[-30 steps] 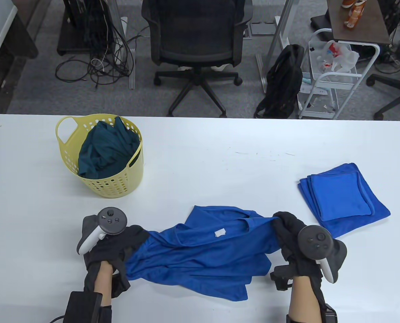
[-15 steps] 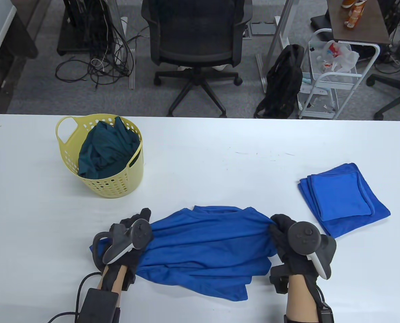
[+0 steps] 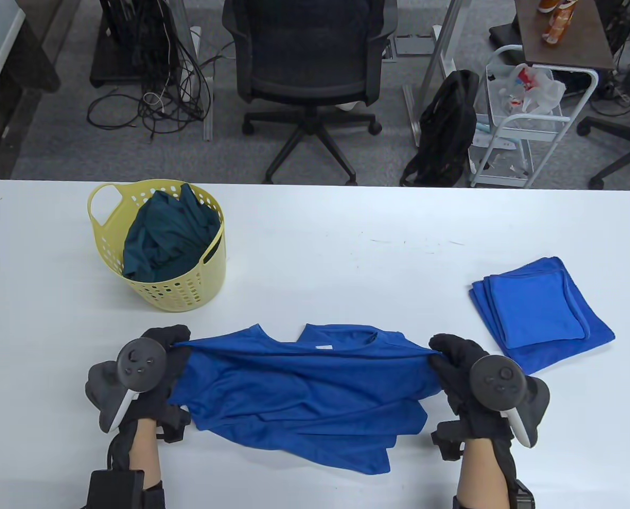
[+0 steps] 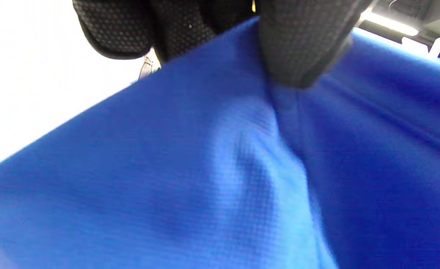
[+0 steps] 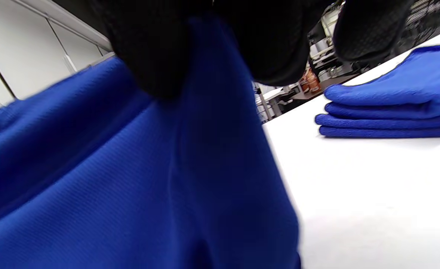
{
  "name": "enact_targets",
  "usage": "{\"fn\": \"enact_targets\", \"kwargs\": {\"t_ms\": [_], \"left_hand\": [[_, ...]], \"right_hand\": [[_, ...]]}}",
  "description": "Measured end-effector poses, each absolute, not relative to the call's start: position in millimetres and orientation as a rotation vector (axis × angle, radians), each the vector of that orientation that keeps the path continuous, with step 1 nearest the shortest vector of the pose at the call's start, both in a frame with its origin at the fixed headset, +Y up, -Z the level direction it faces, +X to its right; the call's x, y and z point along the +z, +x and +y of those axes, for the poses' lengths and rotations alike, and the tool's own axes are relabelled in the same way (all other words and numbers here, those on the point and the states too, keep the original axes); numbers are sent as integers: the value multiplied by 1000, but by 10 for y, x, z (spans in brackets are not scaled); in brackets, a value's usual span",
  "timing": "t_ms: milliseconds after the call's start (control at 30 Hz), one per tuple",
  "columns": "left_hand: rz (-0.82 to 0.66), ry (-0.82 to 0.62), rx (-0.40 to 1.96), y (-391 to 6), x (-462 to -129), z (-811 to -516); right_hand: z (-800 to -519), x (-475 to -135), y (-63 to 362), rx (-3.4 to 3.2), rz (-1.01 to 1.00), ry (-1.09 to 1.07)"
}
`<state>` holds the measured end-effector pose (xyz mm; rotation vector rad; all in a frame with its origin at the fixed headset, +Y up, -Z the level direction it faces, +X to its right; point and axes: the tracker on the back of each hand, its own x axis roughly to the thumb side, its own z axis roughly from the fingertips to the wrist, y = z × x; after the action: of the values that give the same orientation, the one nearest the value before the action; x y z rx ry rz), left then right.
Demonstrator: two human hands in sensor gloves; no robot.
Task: Fold and stack clothes and towels from laundry basket
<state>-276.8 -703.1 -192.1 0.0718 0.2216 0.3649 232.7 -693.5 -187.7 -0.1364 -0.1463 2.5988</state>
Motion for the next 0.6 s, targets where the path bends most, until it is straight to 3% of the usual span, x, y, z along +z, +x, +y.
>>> {"fn": "enact_targets", "kwargs": {"t_ms": [233,500,600], "left_hand": [[128,-80,334,-2728,-1952,-7085],[172,-5,84,-2586,-1939,-7049],[219,30,127,-2597,-1939,-7062]], "right_hand": [[-6962,-1896,2325,2775,-99,-246],[-6941,-1879,2257,2961,-214,-324],[-6958,-1890,2237,2976,-194,-355]]}}
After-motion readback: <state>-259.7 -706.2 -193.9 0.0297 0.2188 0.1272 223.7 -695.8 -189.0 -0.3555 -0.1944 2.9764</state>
